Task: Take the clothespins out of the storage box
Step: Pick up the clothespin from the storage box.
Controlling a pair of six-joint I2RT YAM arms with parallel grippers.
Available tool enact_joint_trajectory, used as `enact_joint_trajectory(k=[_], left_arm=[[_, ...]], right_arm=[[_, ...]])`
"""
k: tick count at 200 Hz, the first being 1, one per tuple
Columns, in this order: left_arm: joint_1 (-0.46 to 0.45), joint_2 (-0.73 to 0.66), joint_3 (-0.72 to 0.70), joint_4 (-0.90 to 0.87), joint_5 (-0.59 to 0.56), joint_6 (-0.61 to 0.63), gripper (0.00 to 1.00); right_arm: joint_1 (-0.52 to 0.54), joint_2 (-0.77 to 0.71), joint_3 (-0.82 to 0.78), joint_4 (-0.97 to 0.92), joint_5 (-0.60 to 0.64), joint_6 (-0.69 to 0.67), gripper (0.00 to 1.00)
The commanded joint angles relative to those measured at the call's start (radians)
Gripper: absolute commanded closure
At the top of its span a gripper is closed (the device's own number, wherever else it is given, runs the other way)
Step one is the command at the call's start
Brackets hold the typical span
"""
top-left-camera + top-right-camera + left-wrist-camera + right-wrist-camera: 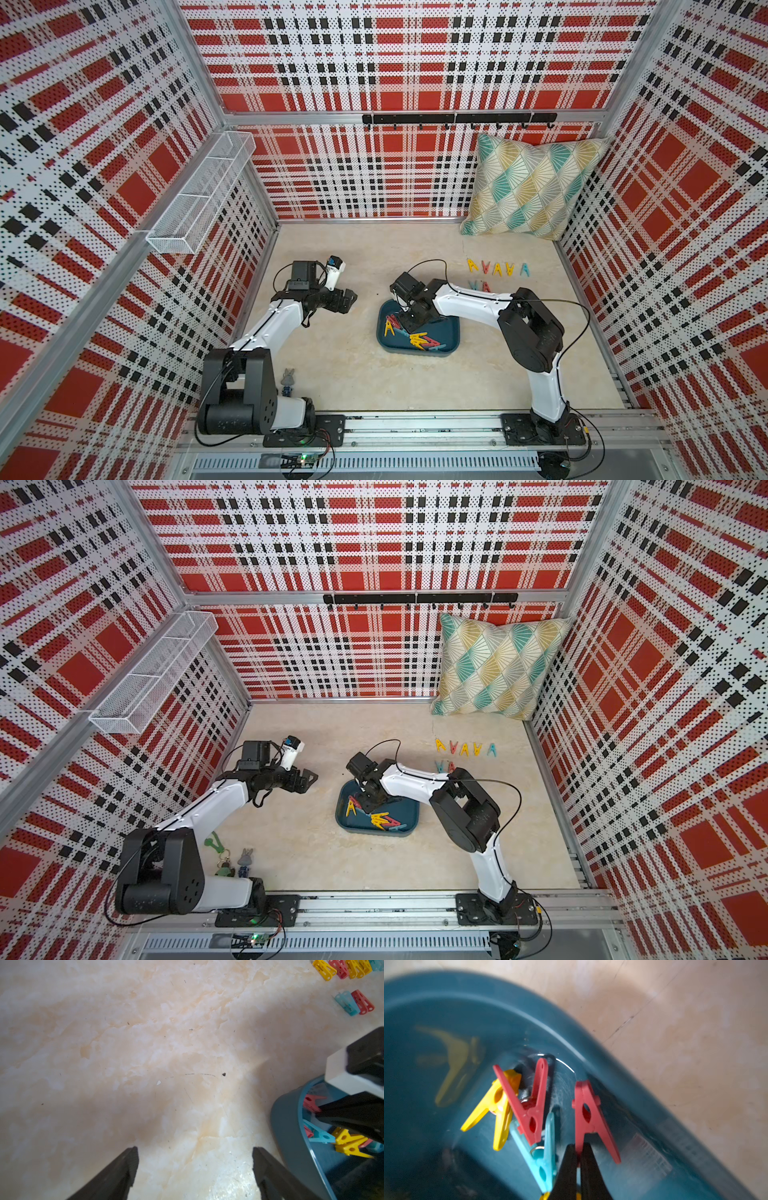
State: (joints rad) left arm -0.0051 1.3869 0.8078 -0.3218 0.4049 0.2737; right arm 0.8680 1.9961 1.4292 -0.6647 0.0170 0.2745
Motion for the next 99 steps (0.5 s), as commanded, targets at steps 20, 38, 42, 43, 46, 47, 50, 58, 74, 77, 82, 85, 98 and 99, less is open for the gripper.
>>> enact_joint_trajectory(k=[20,38,42,43,46,47,50,58,74,77,82,85,98,99], left_arm=[[0.011,-0.011,-0.009,0.013,0.014,0.005,0.09],[0.011,-0.011,-0.009,0.013,0.013,0.005,0.09],[0.011,-0.011,-0.009,0.013,0.014,0.005,0.09],[0.011,-0.011,-0.009,0.013,0.014,0.005,0.09],[0.011,-0.012,-0.01,0.013,0.014,0.005,0.09],[0.011,-0.012,-0.009,0.012,0.014,0.005,0.09],[0.011,-0.013,-0.009,0.013,0.014,0.005,0.09],[0.01,-0.012,-0.009,0.013,0.014,0.005,0.09],[0.011,-0.011,-0.009,0.013,0.015,0.005,0.09],[0.011,-0.011,-0.009,0.013,0.015,0.005,0.09],[0.012,-0.012,-0.009,0.013,0.015,0.005,0.09],[0.011,-0.011,-0.009,0.012,0.015,0.005,0.09],[0.01,-0.008,-0.009,0.013,0.015,0.005,0.09],[0.01,-0.008,-0.009,0.013,0.015,0.005,0.09]], right_arm=[[0.006,-0.144,-0.029,0.011,-0.002,0.018,0.98],[0.006,-0.192,-0.043,0.019,-0.014,0.024,0.99],[0.006,-0.202,-0.046,0.02,-0.016,0.025,0.99],[0.006,-0.205,-0.047,0.02,-0.017,0.026,0.99],[0.006,-0.211,-0.048,0.02,-0.017,0.027,0.99],[0.006,-0.213,-0.048,0.02,-0.017,0.027,0.99],[0.006,-0.221,-0.05,0.02,-0.018,0.028,0.99],[0.006,-0.239,-0.054,0.022,-0.019,0.033,0.99],[0.006,-0.271,-0.063,0.03,-0.021,0.042,1.0],[0.006,-0.277,-0.066,0.032,-0.023,0.044,1.0],[0.006,-0.288,-0.069,0.035,-0.025,0.045,1.0],[0.006,-0.294,-0.071,0.036,-0.026,0.047,1.0],[0.005,-0.32,-0.08,0.045,-0.025,0.055,1.0],[0.004,-0.323,-0.08,0.046,-0.025,0.055,1.0]])
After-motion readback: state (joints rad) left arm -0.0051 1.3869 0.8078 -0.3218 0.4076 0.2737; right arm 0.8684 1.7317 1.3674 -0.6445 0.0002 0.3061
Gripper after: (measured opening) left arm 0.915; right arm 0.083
